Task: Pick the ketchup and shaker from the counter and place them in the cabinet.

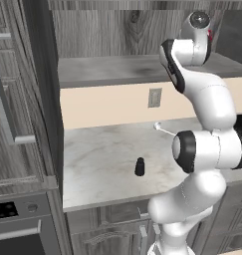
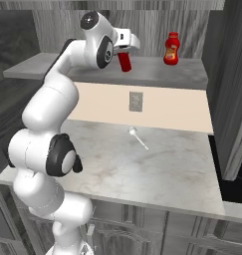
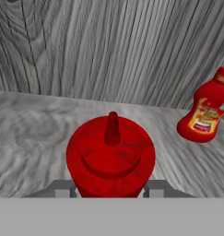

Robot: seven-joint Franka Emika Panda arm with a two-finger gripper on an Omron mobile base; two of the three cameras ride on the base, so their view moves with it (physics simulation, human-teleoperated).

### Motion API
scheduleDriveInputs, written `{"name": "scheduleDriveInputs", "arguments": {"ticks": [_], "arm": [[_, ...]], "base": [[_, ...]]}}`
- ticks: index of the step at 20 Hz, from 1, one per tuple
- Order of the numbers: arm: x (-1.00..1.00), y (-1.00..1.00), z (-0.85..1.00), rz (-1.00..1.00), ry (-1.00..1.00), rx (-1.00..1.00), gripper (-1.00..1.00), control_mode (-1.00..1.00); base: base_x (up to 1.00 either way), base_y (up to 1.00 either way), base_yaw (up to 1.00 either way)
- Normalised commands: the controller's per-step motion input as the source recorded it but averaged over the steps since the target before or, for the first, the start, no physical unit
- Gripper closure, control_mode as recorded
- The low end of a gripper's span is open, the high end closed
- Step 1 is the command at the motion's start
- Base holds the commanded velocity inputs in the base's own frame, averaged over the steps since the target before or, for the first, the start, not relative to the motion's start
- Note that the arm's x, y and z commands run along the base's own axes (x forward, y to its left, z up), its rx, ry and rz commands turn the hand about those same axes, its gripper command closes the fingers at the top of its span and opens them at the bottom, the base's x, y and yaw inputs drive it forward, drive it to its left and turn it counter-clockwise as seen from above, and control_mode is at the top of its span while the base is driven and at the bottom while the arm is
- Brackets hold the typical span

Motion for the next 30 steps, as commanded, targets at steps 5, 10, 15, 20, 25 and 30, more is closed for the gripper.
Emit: {"name": "scheduleDriveInputs", "arguments": {"ticks": [5, 10, 15, 20, 25, 30], "arm": [[0.04, -0.06, -0.13, 0.01, 0.00, 0.00, -1.00, -1.00], [0.00, -0.15, -0.09, 0.00, 0.00, 0.00, -1.00, -1.00], [0.01, -0.16, -0.07, 0.00, 0.00, 0.00, -1.00, -1.00], [0.05, -0.10, -0.02, 0.00, 0.00, 0.00, -1.00, -1.00], [-0.02, 0.00, 0.00, 0.00, -0.02, 0.00, -1.00, -1.00], [-0.71, 0.04, 0.00, 0.00, -0.08, 0.01, -1.00, -1.00]], "base": [[0.00, 0.00, 0.00], [0.00, 0.00, 0.00], [0.00, 0.00, 0.00], [0.00, 0.00, 0.00], [0.00, 0.00, 0.00], [0.00, 0.00, 0.00]]}}
